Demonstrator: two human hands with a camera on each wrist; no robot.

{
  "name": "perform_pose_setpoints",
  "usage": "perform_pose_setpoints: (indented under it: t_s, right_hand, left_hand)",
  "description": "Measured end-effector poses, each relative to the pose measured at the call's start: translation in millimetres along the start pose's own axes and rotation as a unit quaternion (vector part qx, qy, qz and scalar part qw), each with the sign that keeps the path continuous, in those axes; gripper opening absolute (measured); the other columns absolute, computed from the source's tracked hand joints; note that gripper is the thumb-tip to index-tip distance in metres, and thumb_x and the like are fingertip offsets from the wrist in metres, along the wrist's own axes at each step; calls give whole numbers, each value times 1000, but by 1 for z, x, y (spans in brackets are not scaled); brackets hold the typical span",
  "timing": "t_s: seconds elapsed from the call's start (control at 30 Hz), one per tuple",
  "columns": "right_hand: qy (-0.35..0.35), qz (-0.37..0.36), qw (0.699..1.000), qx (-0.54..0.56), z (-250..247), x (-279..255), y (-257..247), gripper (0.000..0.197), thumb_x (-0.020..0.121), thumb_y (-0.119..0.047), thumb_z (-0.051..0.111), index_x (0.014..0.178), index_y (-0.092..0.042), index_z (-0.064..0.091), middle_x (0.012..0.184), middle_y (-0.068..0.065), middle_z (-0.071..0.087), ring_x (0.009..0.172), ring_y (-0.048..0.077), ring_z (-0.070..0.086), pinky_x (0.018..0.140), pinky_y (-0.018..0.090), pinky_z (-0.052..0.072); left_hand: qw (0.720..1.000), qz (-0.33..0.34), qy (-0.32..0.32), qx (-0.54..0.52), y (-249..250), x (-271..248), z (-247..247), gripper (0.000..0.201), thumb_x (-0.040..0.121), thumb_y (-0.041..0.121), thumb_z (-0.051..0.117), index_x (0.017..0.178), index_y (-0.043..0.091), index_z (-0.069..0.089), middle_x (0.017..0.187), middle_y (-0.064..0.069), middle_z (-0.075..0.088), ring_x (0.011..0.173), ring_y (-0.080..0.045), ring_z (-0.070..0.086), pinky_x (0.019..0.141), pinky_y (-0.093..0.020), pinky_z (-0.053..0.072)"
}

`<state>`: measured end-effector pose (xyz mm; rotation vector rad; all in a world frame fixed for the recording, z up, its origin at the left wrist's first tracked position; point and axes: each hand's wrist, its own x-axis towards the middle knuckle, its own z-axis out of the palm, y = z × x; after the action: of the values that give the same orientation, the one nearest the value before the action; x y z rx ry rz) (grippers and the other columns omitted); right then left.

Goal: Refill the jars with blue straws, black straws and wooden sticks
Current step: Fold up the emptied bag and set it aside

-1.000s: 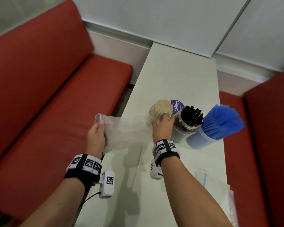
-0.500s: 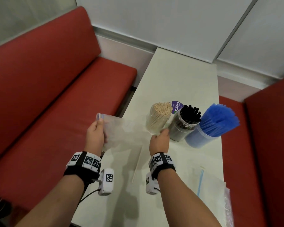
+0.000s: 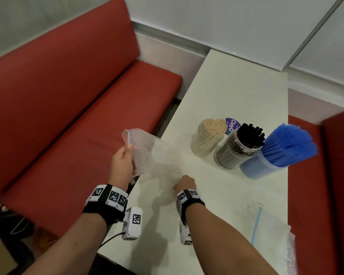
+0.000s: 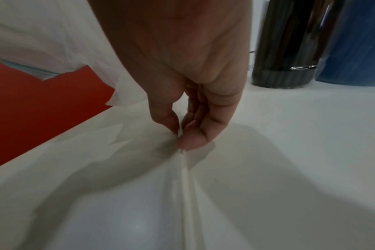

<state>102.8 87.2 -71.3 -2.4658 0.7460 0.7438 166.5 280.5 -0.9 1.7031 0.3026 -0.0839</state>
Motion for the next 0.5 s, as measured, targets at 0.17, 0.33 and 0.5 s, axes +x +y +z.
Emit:
perform_pose_setpoints:
  t_s: [0.17, 0.33, 0.5]
  right_hand:
    - [12, 38, 992, 120, -45, -6, 9, 22, 92, -19, 72, 83, -2, 61, 110, 21, 71, 100, 35, 70, 80, 35, 57]
    - [146, -49, 964, 217, -159, -19, 9, 19, 91, -2, 62, 110, -2, 65, 109, 21, 71, 92, 35, 72, 83, 48, 61]
    - [321, -126, 883, 318, -230, -42, 7, 7, 96, -4, 59, 102, -5, 62, 96, 14, 68, 84, 30, 71, 78, 47, 61]
  left_hand:
    - [1000, -2, -15, -13, 9, 2, 5, 41, 108, 37, 46, 72, 24, 62, 61, 0, 55, 53, -12, 50, 46, -24, 43]
    - [998, 9, -39, -47, 29, 6, 27, 45, 108, 37, 46, 132, 2, 63, 120, -9, 68, 107, -20, 65, 98, -27, 53]
    - [996, 5, -67, -64, 52, 6, 47, 33, 109, 33, 45, 124, 11, 65, 104, 18, 68, 79, -4, 63, 67, -11, 52]
